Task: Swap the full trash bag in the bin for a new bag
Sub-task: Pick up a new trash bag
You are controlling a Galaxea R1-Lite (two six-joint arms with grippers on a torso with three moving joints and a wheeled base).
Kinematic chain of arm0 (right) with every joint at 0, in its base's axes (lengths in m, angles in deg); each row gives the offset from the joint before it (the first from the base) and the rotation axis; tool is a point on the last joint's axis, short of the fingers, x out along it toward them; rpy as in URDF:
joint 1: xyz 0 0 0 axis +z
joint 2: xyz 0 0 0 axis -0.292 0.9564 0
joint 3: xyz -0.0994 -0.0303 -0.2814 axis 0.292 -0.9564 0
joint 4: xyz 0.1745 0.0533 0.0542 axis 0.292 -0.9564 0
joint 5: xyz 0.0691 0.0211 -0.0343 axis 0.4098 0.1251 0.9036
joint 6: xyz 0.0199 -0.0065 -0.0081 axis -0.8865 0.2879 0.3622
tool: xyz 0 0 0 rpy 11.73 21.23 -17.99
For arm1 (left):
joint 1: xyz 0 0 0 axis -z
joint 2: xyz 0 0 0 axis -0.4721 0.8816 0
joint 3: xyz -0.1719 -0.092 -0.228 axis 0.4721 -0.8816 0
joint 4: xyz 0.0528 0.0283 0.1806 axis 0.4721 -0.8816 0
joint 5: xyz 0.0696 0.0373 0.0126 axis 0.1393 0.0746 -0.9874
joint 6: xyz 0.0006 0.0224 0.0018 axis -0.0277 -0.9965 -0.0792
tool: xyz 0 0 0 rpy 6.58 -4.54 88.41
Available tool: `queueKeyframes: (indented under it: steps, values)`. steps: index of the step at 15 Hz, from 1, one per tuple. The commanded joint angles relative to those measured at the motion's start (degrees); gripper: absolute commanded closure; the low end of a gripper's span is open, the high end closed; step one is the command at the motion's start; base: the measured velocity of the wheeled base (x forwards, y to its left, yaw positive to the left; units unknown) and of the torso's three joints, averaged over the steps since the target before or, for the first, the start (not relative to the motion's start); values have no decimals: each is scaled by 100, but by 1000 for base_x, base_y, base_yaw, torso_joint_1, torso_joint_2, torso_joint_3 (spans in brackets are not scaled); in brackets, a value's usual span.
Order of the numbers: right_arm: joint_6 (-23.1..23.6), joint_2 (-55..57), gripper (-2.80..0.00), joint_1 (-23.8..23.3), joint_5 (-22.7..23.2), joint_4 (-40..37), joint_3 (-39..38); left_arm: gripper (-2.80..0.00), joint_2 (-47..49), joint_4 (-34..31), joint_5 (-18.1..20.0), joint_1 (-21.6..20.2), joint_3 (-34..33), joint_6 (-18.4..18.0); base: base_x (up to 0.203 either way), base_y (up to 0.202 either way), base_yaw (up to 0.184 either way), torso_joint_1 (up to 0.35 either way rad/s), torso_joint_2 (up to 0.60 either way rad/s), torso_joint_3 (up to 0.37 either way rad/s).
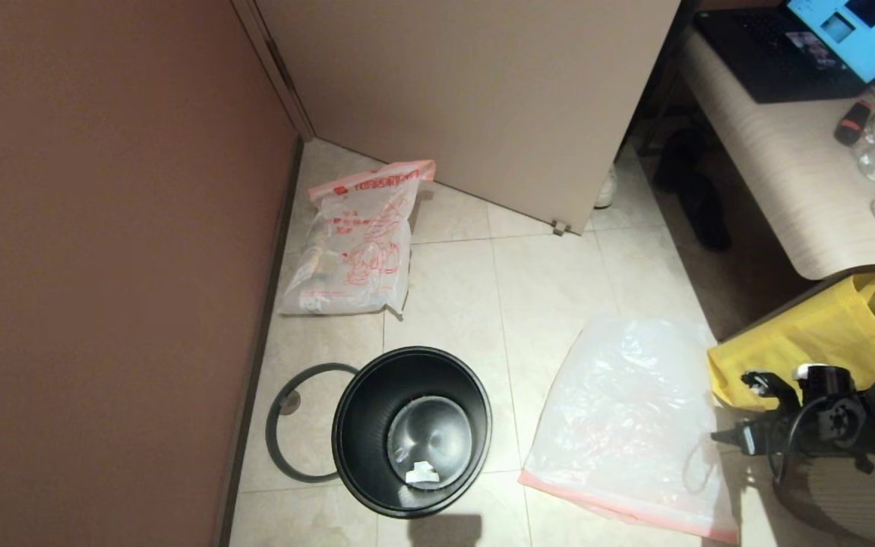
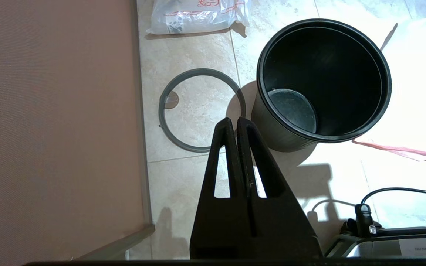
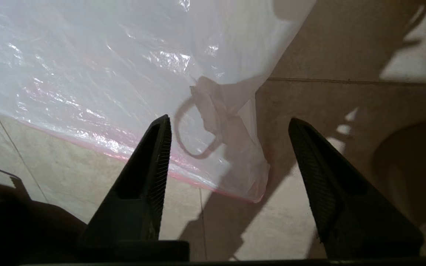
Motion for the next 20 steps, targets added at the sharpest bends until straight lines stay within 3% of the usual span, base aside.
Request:
queueKeyframes:
  steps: [1, 6, 12, 15, 20]
  values:
    - [12, 386, -280, 34, -30, -63, 365, 0, 16, -8, 2, -2, 5, -3, 0, 0, 0, 0, 0, 0]
    - [39, 1010, -280, 7, 47, -54, 646, 0, 16, -2, 2, -2, 4, 5, 0, 0, 0, 0, 0, 0]
    - [31, 1290, -280, 13, 677, -505, 1196, 0, 16, -8, 2, -2, 5, 6, 0, 0, 0, 0, 0, 0]
    - [41, 1440, -280, 23, 849, -1103, 1761, 0, 16, -8, 11, -2, 5, -3, 0, 0, 0, 0, 0, 0]
    - [238, 1715, -280, 126, 926, -3090, 3395, 0, 16, -8, 11, -1, 5, 6, 0, 0, 0, 0, 0, 0]
